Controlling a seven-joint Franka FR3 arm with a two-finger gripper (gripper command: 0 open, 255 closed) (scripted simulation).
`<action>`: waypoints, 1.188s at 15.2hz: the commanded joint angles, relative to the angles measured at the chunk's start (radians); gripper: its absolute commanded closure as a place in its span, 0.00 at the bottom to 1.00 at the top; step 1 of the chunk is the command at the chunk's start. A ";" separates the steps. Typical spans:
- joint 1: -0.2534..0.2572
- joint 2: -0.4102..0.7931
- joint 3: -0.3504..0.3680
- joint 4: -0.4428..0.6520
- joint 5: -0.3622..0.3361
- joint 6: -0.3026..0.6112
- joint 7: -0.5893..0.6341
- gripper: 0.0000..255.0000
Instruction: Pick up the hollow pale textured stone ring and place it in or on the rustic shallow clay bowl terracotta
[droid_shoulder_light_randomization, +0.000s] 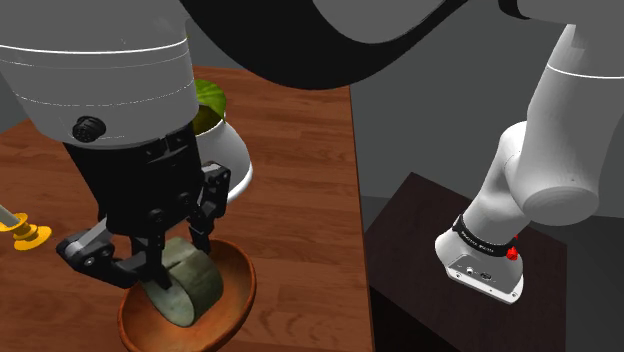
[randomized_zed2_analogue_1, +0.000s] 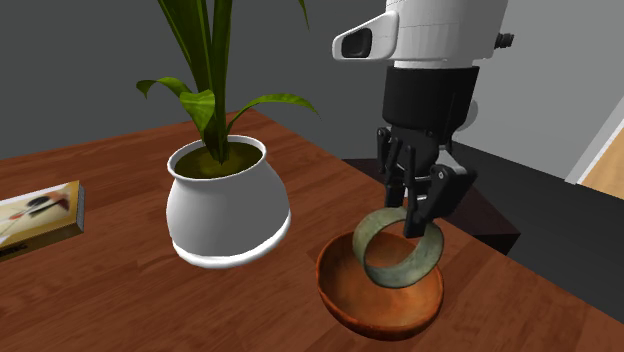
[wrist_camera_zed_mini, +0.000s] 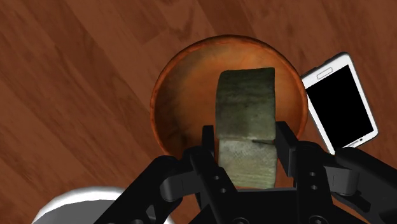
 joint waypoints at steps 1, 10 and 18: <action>0.000 0.000 0.000 0.000 0.000 0.000 0.000 1.00; 0.001 -0.007 0.002 0.094 0.006 -0.099 -0.005 0.00; 0.002 -0.006 0.003 0.122 0.005 -0.125 -0.004 0.00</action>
